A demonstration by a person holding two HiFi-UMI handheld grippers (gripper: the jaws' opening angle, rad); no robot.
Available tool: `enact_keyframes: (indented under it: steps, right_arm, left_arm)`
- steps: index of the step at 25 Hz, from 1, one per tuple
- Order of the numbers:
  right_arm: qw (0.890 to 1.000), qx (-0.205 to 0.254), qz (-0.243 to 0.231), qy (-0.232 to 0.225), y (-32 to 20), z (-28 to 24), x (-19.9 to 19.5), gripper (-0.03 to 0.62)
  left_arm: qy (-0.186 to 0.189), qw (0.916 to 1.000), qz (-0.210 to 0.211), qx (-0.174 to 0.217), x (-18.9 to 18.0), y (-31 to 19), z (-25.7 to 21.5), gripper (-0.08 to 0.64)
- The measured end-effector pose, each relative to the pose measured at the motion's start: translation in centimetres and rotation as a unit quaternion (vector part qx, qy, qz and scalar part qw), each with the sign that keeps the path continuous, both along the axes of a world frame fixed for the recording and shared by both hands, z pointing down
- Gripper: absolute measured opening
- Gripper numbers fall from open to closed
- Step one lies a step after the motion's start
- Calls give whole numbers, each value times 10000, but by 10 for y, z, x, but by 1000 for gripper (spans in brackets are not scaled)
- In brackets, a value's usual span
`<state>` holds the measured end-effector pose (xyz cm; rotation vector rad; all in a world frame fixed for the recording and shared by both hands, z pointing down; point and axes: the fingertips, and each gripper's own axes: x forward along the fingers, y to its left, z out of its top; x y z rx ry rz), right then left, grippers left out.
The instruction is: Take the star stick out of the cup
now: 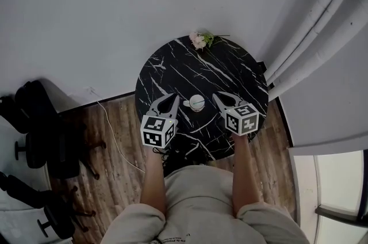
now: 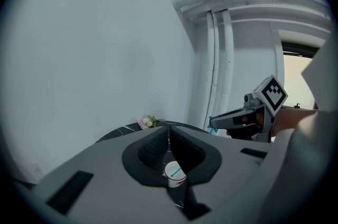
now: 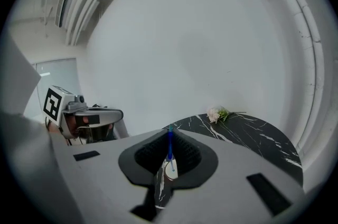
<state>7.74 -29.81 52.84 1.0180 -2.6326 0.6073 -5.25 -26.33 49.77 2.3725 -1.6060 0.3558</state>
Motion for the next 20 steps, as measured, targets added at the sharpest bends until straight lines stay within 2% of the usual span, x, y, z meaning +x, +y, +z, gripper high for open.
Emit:
enact_keyframes:
  steps: [20]
  right_arm:
    - [9976,86,228,-646,13,-25,32,44]
  left_arm:
    - [-108,9998,46,-149,17,25,12,25]
